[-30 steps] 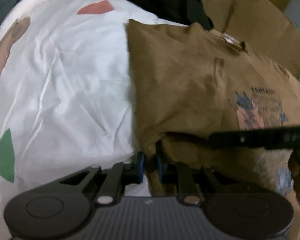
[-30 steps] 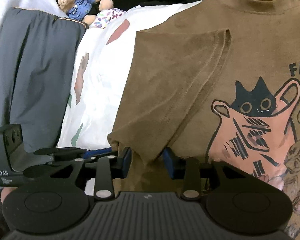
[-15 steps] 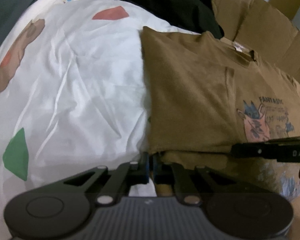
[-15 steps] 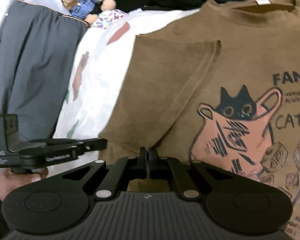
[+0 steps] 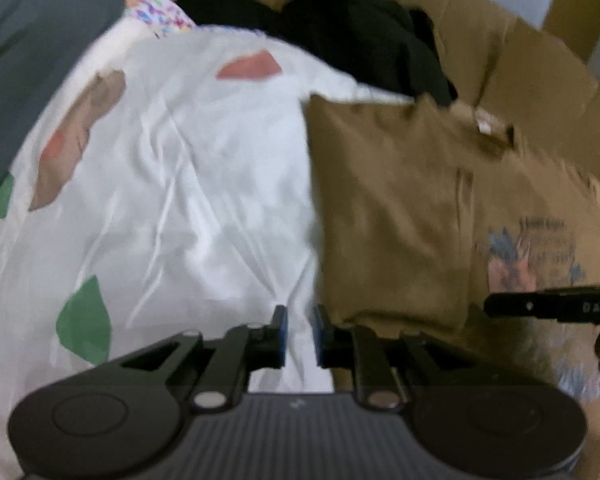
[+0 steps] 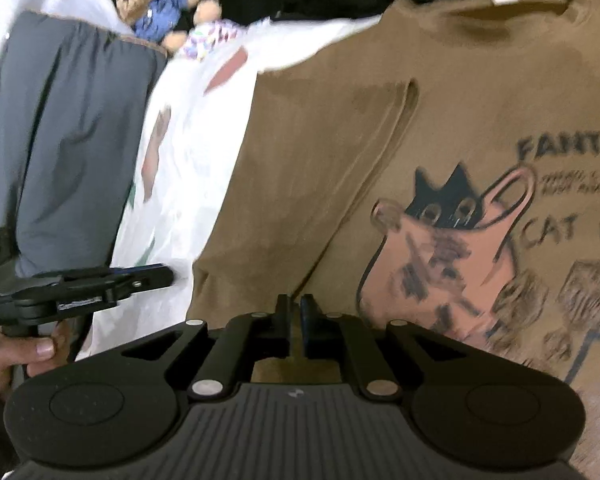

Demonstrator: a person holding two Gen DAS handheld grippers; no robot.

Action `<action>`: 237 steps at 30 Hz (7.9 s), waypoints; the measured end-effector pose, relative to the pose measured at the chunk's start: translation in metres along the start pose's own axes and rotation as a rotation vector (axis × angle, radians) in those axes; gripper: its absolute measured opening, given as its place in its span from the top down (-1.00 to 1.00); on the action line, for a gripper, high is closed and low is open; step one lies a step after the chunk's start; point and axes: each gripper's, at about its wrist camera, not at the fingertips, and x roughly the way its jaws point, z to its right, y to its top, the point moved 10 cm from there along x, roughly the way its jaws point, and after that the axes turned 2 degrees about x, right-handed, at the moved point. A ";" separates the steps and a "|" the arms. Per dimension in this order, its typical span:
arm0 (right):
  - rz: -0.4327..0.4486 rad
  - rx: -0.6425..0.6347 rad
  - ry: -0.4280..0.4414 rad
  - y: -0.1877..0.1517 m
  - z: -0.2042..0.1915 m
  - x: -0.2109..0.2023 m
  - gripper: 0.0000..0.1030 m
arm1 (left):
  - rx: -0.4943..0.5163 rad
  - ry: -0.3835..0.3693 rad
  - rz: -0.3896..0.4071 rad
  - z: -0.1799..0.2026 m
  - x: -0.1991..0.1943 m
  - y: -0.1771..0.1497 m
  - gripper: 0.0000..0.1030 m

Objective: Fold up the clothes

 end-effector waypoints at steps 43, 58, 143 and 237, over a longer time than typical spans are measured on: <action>0.101 -0.268 -0.081 0.029 -0.040 -0.029 0.07 | -0.076 -0.147 0.091 0.075 0.002 0.009 -0.34; 0.209 -0.274 -0.159 0.053 -0.028 -0.144 -0.32 | -0.077 -0.220 0.195 0.114 -0.083 0.073 -0.46; 0.591 0.014 -0.584 0.016 0.192 -0.433 -0.71 | 0.214 -0.435 0.025 0.430 -0.069 0.136 -0.55; 0.858 0.393 -0.402 -0.002 0.291 -0.365 0.85 | 0.311 -0.571 -0.320 0.537 0.137 -0.004 0.72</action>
